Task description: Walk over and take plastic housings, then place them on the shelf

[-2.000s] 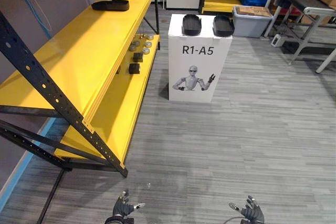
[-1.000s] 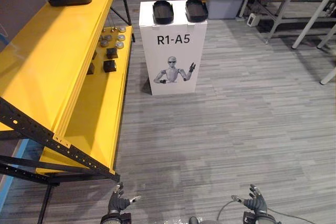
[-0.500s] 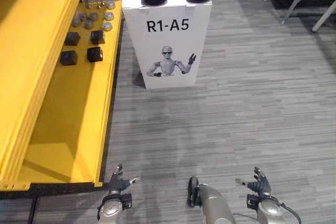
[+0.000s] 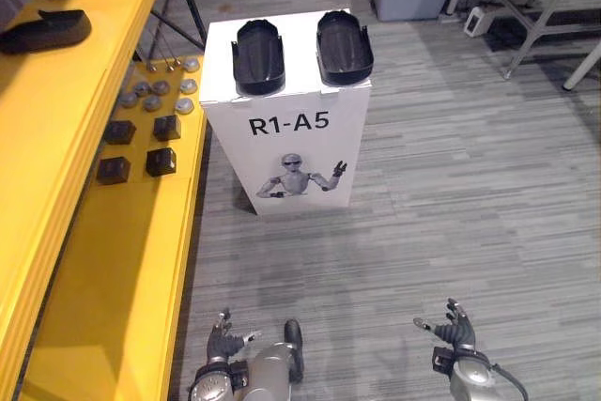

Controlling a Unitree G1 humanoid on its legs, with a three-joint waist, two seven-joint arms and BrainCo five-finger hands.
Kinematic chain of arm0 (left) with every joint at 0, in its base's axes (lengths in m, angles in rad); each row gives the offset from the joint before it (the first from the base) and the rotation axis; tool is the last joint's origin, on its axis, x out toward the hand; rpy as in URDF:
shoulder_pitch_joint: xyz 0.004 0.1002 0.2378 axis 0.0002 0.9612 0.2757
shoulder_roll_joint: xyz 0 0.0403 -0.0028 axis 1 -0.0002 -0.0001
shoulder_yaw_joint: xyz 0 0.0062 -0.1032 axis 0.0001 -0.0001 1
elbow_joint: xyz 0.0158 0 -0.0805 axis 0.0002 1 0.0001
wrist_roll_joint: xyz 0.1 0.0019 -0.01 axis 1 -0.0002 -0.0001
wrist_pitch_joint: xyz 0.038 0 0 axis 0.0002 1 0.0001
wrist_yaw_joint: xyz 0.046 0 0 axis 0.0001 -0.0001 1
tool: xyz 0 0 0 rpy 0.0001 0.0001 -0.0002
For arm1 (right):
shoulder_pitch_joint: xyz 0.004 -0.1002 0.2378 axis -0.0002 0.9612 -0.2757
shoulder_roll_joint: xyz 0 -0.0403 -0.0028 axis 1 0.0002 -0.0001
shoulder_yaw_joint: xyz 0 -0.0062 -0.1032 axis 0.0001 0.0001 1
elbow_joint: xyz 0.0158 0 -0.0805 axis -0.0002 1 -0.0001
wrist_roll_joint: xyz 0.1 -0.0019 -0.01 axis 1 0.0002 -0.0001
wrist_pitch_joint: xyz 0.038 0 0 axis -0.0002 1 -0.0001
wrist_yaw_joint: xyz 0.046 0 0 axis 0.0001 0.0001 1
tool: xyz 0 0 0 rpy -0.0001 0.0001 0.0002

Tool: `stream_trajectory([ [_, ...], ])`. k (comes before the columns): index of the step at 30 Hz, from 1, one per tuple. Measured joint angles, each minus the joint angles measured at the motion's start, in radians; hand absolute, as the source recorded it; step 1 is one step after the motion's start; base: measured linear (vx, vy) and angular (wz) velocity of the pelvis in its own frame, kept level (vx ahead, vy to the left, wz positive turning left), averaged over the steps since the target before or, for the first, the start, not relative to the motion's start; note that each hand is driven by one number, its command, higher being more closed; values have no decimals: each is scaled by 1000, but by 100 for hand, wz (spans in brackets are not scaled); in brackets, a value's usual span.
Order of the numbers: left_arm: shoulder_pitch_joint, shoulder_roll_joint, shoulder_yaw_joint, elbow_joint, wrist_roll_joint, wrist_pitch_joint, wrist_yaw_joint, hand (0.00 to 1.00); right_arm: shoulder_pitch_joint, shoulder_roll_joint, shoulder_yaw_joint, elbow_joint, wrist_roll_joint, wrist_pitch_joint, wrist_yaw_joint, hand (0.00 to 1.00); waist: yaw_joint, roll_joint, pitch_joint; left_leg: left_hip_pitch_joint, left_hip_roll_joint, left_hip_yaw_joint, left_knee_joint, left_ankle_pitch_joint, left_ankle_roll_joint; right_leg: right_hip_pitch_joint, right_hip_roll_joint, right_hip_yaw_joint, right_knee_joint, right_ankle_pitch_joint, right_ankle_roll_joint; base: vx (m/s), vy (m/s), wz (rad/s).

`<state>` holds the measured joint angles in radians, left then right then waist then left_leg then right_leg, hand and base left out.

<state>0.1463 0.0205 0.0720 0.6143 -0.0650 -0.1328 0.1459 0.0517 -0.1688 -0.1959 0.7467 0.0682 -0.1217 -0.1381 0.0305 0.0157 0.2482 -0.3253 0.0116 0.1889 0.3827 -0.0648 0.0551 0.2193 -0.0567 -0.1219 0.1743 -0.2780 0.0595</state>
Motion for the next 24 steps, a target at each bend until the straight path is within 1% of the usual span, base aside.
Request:
stream_trajectory([
  [1,0,2,0,24,0,1,0,0,2,11,-4,20,0,2,0,0,-1,-4,1,42,-17,-2,3,-43,4,-60,-25,2,210,-16,26,583,174,19],
  [2,4,11,-2,43,0,5,0,0,16,23,0,21,-2,2,1,0,-11,-18,-4,103,-44,-15,-15,-72,10,-162,-71,3,502,17,77,591,160,30],
  [3,5,18,-6,47,0,9,1,0,22,28,3,20,-2,2,3,0,-17,-24,-5,133,-61,-28,-19,-88,14,-206,-90,6,627,12,82,511,94,56],
  [4,1,29,-21,53,0,12,2,0,34,33,4,21,-3,4,5,0,-23,-25,-4,197,-79,-47,-30,-114,26,-277,-110,16,787,7,74,423,57,48],
  [5,2,32,-21,53,0,12,2,0,36,36,5,20,-3,4,6,0,-24,-25,-5,231,-83,-54,-40,-123,29,-308,-112,21,821,5,71,532,41,44],
  [6,2,36,-20,56,-1,12,5,0,36,37,17,20,-4,4,7,0,-24,-24,-4,285,-83,-60,-67,-128,29,-349,-112,18,826,-2,58,525,9,30],
  [7,1,42,-21,57,-1,11,6,0,30,37,33,20,-4,3,12,0,-28,-20,-6,343,-76,-79,-108,-128,29,-396,-108,-5,765,-19,30,621,-29,43],
  [8,-5,46,-20,57,-1,11,6,0,25,39,44,19,-4,3,14,0,-34,-16,-6,386,-57,-89,-136,-128,29,-441,-97,-28,665,-20,26,499,-56,44],
  [9,-7,48,-19,57,-2,10,6,0,24,41,44,20,-4,3,15,0,-37,-13,-5,405,-46,-94,-148,-129,26,-461,-87,-30,612,-19,24,486,-91,53],
  [10,-9,51,-19,57,-4,9,7,0,25,42,43,21,-4,3,15,0,-44,-5,-2,439,-18,-114,-166,-140,8,-488,-62,-23,468,-11,23,490,-137,55],
  [11,-10,59,-19,57,-12,8,7,0,26,44,42,30,-4,3,14,0,-48,-7,-3,463,1,-129,-179,-155,-18,-500,-45,-13,296,33,17,500,-156,55],
  [12,-9,64,-19,58,-12,8,8,0,28,45,41,32,-4,3,14,0,-49,-16,-8,474,6,-132,-181,-168,-39,-502,-38,2,216,107,12,521,-194,54],
  [13,-9,67,-21,68,-12,8,8,0,44,46,39,41,-4,3,13,0,-53,-23,-13,491,10,-138,-180,-189,-74,-483,-26,14,181,254,-19,631,-277,29],
  [14,-13,45,-18,95,-11,9,8,0,43,37,36,59,-4,8,13,0,-37,6,-27,490,54,-135,-157,-194,-98,-480,5,20,205,241,-64,529,-238,19],
  [15,-12,40,-18,95,-11,9,8,0,42,40,34,54,-4,8,13,0,-36,7,-27,483,58,-133,-133,-188,-108,-479,5,15,211,230,-69,587,-308,12],
  [16,-14,23,-14,94,-11,9,8,0,43,48,30,41,-4,11,13,0,-45,14,-24,447,73,-131,-29,-171,-131,-455,4,-14,216,218,-83,426,-235,43],
  [17,-18,-1,-2,91,-11,9,7,0,68,56,34,13,-3,12,13,0,-51,21,-24,397,97,-123,141,-134,-147,-389,8,-41,187,207,-89,508,-275,56],
  [18,-18,-11,5,86,-11,9,6,0,84,60,40,-4,-2,12,13,0,-50,20,-24,364,113,-112,243,-100,-144,-343,9,-52,161,199,-94,307,-159,55],
  [19,-15,-24,9,71,-11,8,5,0,104,66,43,-33,-1,11,12,0,-44,16,-21,306,152,-86,390,-73,-140,-278,19,-58,116,191,-99,341,-142,22],
  [20,-14,-32,8,60,-11,6,3,0,112,78,42,-50,1,11,12,0,-22,23,-27,237,205,-28,513,-121,-144,-203,32,-58,61,189,-103,313,-114,2],
  [21,-16,-33,8,60,-11,7,3,0,110,80,38,-55,1,10,11,0,-14,20,-29,221,214,-8,509,-135,-145,-187,31,-58,48,189,-103,336,-80,-24],
  [22,-15,-35,8,56,-11,6,3,0,100,81,36,-57,2,10,11,0,-9,16,-32,189,220,16,430,-147,-149,-166,25,-54,25,189,-102,197,-2,-22],
  [23,-14,-35,8,56,-11,7,3,0,97,84,34,-55,2,10,11,0,-10,16,-32,185,217,23,361,-149,-152,-152,20,-54,16,190,-102,240,51,-21],
  [24,-11,-36,8,57,-11,7,4,0,97,86,20,-52,6,10,11,0,-12,22,-36,185,200,21,187,-140,-151,-144,16,-50,10,191,-95,229,111,-16],
])
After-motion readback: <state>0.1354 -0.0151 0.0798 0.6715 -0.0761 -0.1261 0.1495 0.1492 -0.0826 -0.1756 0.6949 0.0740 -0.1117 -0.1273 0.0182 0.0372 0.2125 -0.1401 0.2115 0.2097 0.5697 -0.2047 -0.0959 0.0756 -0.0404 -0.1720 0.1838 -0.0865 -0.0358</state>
